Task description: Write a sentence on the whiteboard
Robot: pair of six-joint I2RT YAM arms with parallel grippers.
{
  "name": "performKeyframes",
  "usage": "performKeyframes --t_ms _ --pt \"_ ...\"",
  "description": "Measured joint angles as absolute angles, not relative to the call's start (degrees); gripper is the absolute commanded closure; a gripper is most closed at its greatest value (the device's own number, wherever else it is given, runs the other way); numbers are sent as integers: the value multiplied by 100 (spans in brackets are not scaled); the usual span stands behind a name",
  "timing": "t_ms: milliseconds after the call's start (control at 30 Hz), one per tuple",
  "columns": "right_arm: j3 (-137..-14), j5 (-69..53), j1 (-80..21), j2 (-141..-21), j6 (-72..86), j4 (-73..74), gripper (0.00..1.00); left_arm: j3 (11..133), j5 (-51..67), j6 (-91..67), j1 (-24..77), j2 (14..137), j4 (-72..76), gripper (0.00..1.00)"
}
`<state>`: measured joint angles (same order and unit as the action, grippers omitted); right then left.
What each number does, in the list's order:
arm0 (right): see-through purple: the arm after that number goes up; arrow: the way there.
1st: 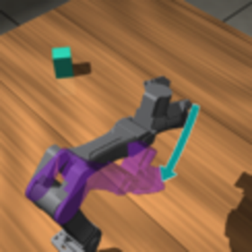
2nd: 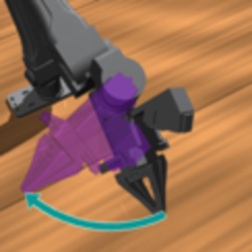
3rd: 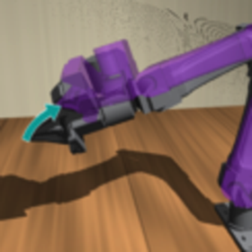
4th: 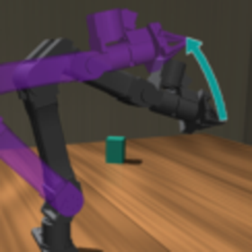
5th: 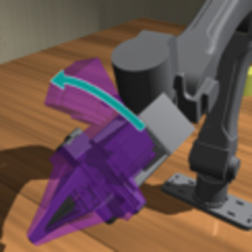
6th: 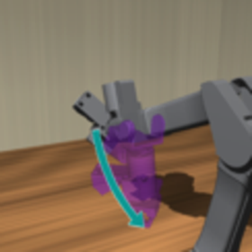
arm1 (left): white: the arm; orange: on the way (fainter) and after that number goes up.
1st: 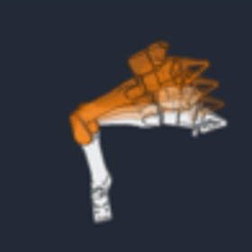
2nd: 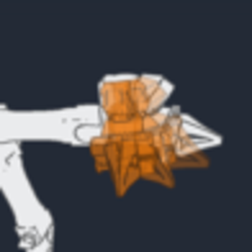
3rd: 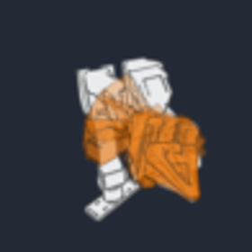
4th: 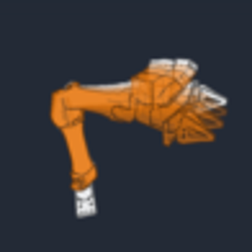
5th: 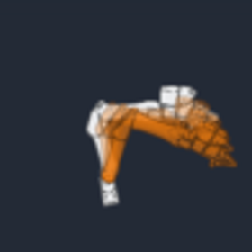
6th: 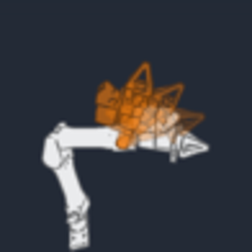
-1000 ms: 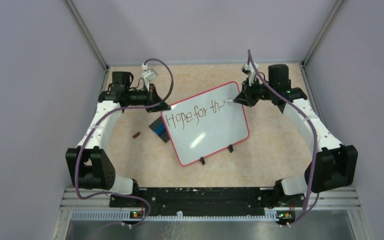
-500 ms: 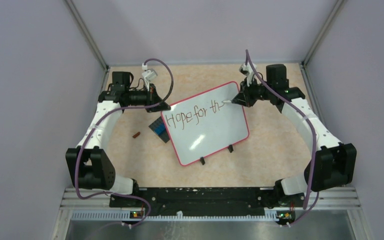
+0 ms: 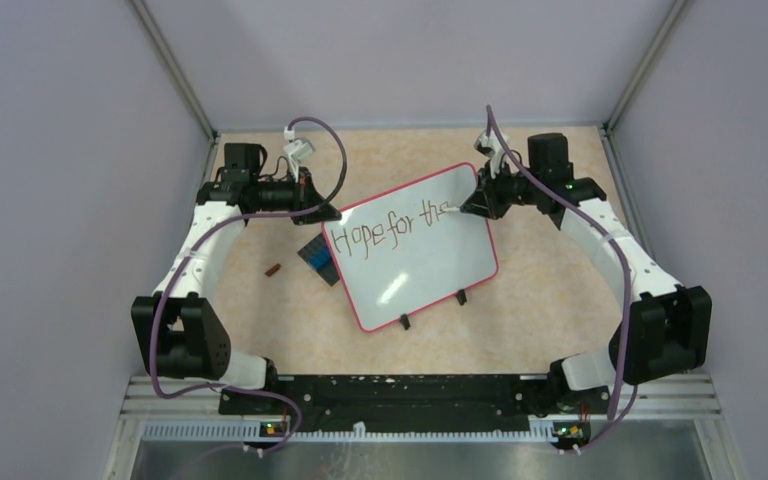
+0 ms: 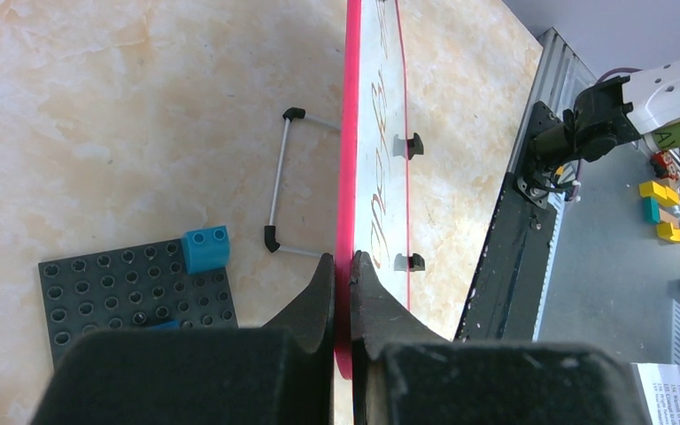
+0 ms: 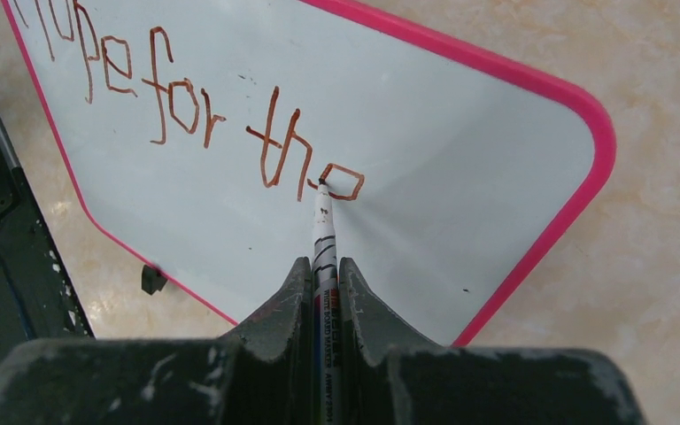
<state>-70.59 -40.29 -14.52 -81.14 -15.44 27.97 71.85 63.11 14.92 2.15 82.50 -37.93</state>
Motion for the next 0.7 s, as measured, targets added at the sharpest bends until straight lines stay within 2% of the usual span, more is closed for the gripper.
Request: performKeyframes --t_ms 700 --pt "-6785 -4014 -1302 -7990 -1756 2991 100 7185 6296 1492 215 8248 -3795 100"
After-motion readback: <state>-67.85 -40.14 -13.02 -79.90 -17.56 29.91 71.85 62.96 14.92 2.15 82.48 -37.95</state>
